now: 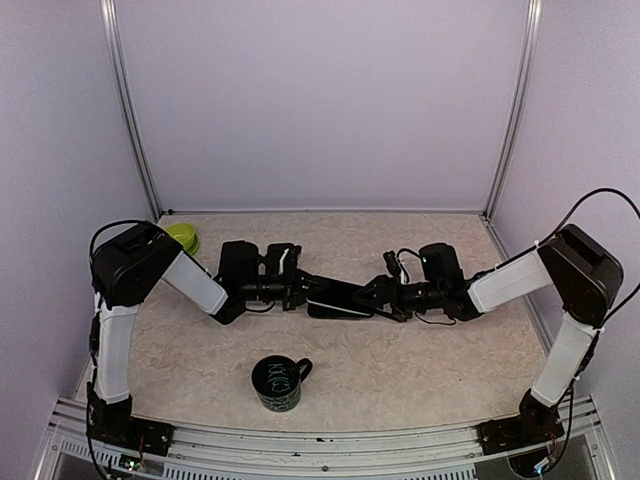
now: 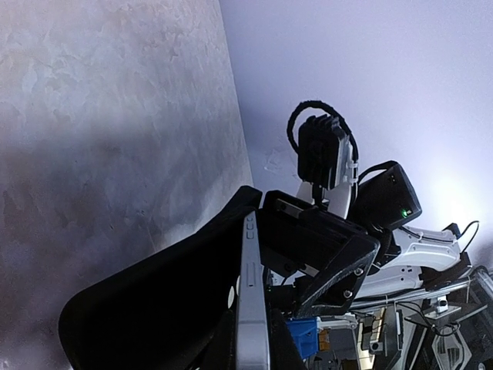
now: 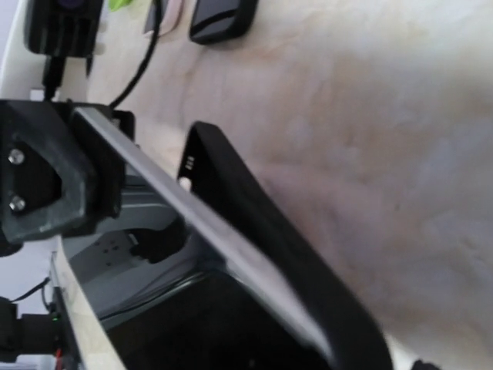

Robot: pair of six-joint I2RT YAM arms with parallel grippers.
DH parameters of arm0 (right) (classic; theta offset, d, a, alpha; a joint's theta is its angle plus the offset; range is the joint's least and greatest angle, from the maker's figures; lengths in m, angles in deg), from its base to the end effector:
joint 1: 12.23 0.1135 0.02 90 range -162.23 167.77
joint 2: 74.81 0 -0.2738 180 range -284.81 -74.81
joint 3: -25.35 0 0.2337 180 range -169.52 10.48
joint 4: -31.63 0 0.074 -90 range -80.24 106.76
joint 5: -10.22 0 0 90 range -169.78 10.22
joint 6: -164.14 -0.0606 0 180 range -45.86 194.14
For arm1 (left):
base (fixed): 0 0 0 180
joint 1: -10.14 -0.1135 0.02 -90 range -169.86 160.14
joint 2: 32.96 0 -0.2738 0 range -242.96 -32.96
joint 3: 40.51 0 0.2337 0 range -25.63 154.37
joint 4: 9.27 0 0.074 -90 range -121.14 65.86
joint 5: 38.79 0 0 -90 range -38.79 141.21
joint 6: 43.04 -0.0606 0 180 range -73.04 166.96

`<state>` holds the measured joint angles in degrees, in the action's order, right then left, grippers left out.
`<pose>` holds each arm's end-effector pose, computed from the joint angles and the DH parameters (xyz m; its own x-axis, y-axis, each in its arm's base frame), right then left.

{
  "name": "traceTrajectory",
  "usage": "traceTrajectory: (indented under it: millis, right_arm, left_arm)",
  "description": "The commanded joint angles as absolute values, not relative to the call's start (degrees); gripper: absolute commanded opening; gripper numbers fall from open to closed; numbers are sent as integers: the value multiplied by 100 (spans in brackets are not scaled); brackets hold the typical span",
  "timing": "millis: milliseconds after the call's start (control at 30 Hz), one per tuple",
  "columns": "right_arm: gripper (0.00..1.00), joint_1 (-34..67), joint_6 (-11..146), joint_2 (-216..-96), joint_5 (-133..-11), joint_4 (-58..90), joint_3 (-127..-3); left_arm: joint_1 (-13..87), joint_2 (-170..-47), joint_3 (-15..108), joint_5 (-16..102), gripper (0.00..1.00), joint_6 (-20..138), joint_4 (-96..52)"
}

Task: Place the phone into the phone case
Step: Pick up the phone with the phone case from the center of the board.

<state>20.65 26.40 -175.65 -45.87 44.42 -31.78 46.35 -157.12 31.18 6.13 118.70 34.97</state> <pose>0.2731 0.2168 0.1571 -0.9211 0.1359 -0.3648 -0.2539 0.5004 0.8277 0.3230 -0.2896 0.1380 -0.9693 -0.1214 -0.2138 0.1982 0.1291 -0.9716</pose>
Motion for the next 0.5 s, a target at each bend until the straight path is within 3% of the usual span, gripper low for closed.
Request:
traceTrajectory:
  millis: [0,467]
  right_arm:
    - [91,2174,2283,-17764,-4226,5090,-3155]
    - [82,2309,1799,-17935,-3936,5750,-3211]
  left_arm:
    - [4764,-15565,3278,452,0,11962,4075]
    - [4890,-15541,3364,469,0,11947,4192]
